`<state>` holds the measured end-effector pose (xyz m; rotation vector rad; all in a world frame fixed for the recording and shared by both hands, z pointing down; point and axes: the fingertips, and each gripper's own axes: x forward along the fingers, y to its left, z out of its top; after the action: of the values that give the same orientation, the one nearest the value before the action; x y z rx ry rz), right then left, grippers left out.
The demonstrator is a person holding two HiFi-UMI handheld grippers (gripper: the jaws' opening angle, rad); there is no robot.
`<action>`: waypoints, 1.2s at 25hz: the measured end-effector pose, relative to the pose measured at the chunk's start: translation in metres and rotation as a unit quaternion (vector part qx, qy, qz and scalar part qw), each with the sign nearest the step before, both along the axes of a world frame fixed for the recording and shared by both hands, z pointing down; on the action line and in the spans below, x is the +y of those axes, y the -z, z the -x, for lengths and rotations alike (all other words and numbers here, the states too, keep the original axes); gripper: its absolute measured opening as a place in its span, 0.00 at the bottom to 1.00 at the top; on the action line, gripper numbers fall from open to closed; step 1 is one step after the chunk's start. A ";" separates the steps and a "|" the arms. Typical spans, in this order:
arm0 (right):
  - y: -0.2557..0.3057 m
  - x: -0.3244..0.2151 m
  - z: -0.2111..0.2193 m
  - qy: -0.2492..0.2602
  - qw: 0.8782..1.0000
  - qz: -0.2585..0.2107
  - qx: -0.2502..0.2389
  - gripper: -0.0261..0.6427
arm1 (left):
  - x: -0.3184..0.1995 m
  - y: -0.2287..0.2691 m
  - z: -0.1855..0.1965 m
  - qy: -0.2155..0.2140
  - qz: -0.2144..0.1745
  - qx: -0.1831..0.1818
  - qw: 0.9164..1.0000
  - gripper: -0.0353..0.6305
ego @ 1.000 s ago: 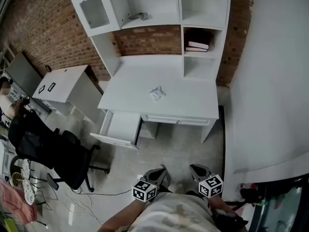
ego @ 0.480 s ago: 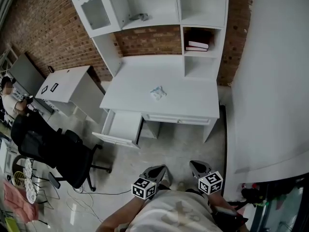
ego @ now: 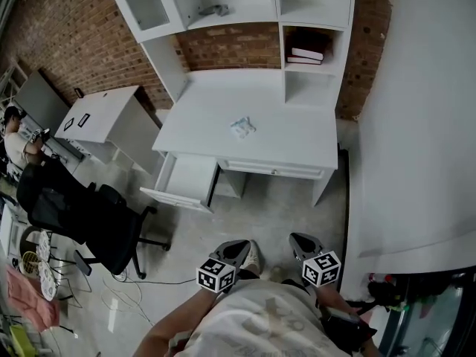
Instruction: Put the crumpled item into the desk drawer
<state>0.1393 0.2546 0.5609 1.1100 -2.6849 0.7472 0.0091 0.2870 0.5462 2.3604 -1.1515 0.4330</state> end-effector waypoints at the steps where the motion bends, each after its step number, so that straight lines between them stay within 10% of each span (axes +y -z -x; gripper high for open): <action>1: 0.000 0.000 0.000 -0.001 1.000 0.001 -0.003 0.07 | 0.000 0.000 -0.002 -0.003 0.001 -0.001 1.000 0.09; 30: 0.002 -0.079 0.013 0.007 0.999 0.005 0.047 0.07 | -0.100 -0.011 0.002 -0.004 -0.005 0.045 0.999 0.09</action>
<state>0.1268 0.1755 0.5592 1.0934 -2.6055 0.6880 0.0067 0.1873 0.5568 2.3681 -1.1039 0.3204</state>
